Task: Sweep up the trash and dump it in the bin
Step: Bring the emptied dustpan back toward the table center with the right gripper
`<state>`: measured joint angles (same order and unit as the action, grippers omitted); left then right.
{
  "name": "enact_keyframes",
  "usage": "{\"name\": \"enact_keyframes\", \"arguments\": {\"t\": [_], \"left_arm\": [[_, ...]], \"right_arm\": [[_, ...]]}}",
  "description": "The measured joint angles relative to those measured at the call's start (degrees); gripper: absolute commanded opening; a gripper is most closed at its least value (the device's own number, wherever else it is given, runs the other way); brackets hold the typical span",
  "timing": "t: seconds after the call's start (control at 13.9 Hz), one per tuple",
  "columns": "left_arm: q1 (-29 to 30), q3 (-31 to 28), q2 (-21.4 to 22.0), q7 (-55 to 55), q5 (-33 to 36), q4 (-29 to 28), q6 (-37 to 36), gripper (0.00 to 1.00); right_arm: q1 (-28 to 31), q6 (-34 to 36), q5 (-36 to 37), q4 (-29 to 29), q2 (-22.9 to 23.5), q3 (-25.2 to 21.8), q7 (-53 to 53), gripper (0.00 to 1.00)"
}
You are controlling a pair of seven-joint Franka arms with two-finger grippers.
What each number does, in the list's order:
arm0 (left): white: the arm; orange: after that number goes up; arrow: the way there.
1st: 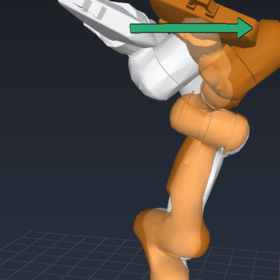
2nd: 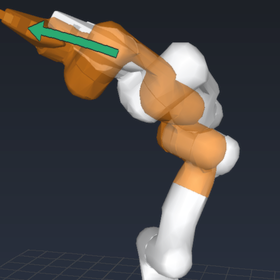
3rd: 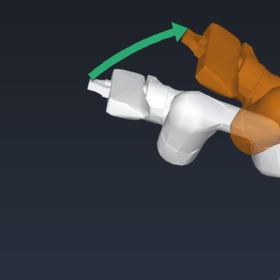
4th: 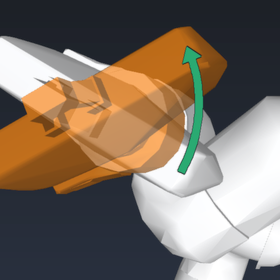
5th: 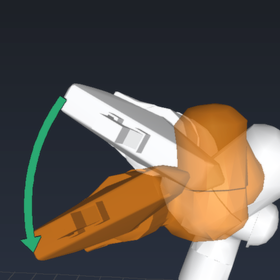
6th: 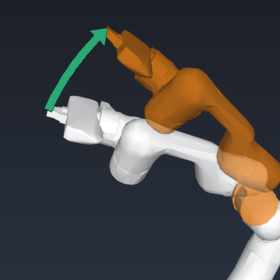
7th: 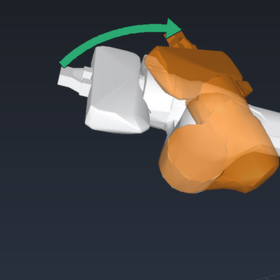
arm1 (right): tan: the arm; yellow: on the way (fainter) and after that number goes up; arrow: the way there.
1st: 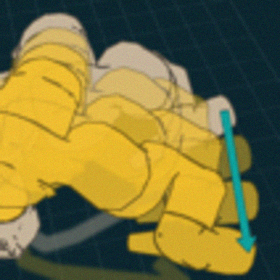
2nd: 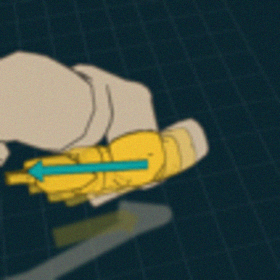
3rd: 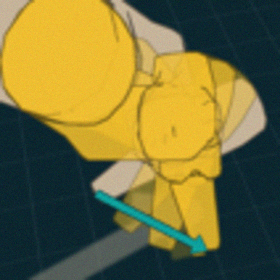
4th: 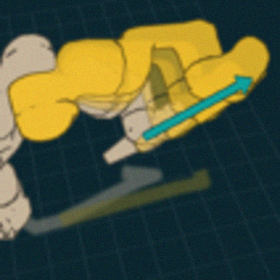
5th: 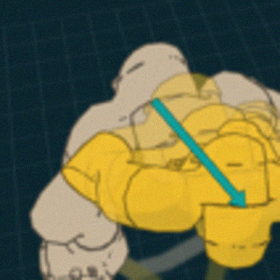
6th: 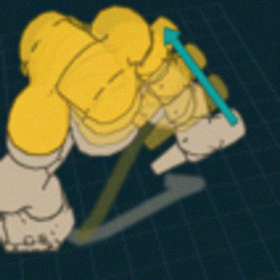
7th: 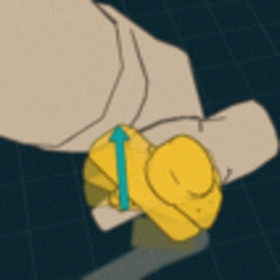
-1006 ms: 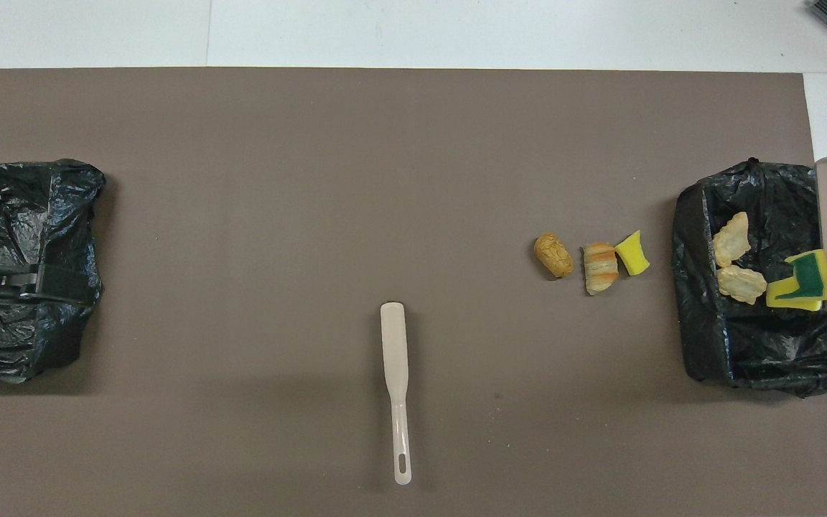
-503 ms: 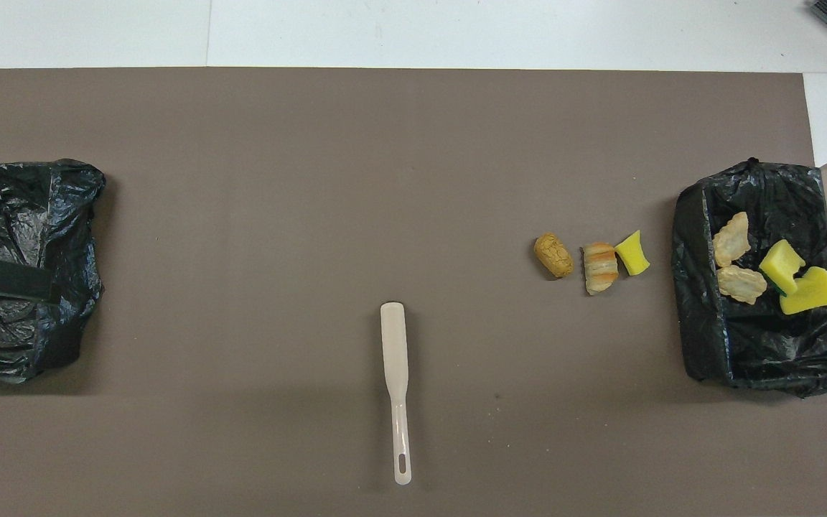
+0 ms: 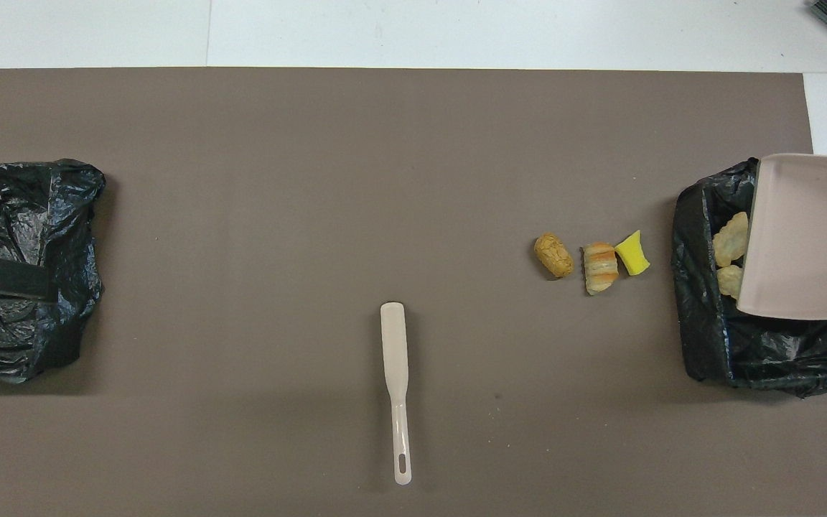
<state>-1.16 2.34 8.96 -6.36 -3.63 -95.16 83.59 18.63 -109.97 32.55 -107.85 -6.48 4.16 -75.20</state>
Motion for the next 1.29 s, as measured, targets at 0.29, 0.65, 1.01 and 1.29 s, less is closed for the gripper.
{"name": "enact_keyframes", "arguments": {"t": [0.29, 0.65, 1.01, 1.29], "left_arm": [[0.0, 0.2, 0.0, -1.1, 0.0, 0.0, 0.0, 1.0], [0.0, 0.0, 0.1, -1.1, 0.0, 0.0, 0.0, 1.0], [0.0, -0.2, 0.1, -1.1, 0.0, 0.0, 0.0, 1.0], [0.0, -0.2, 0.1, -1.1, 0.0, 0.0, -0.3, 1.0]], "right_arm": [[-4.4, 8.6, -9.6, -0.1, 0.2, 1.1, 22.7, 0.0], [-10.6, 11.6, -21.1, -0.3, 0.7, 1.3, 48.0, 0.0], [-19.8, 9.9, -28.2, 1.0, 5.0, 1.4, 71.3, 0.0], [-28.7, 7.2, -31.7, 6.1, 12.4, 1.5, 87.2, 0.0]]}}
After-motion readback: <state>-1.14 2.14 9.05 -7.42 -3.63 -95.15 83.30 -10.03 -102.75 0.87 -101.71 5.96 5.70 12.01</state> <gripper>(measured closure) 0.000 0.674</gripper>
